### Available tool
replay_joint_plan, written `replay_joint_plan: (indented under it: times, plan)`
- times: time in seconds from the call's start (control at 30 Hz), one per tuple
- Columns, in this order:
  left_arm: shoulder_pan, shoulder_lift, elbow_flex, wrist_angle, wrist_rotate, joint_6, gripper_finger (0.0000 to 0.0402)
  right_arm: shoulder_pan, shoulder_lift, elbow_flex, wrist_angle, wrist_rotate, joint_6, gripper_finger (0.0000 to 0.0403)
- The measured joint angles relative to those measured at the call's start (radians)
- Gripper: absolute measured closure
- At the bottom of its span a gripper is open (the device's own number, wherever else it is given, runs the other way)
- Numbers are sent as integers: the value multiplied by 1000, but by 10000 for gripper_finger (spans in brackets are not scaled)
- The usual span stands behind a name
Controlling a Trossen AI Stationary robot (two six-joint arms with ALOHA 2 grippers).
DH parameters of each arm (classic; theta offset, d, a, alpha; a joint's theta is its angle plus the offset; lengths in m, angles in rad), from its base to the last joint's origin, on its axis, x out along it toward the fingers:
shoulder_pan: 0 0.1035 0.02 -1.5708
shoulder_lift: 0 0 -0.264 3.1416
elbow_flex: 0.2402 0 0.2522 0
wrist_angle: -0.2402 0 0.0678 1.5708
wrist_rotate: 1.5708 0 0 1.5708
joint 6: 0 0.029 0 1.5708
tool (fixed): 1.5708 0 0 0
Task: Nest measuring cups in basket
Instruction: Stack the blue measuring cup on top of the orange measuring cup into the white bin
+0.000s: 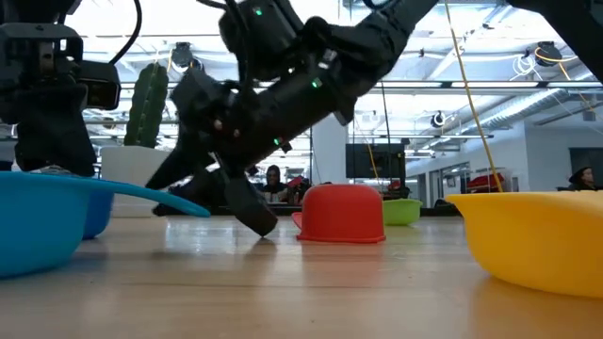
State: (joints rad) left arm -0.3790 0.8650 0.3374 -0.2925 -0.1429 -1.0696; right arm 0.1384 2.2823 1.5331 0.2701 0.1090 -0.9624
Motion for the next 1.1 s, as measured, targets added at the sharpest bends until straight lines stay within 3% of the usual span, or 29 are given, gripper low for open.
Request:
replay_joint_plan:
  times: [0.33, 0.5, 0.8, 1.1]
  plan:
    - [0, 0, 0, 1, 0, 9, 309, -6, -2, 20, 17, 50, -96, 261]
    - [0, 0, 0, -2, -8, 5, 309, -6, 10, 20, 87, -27, -128, 261]
    - [-1, 19, 0, -11, -8, -24, 309, -11, 41, 21, 147, -31, -133, 261]
    - [-1, 119, 0, 37, 9, -40, 309, -16, 41, 21, 154, -63, -124, 261]
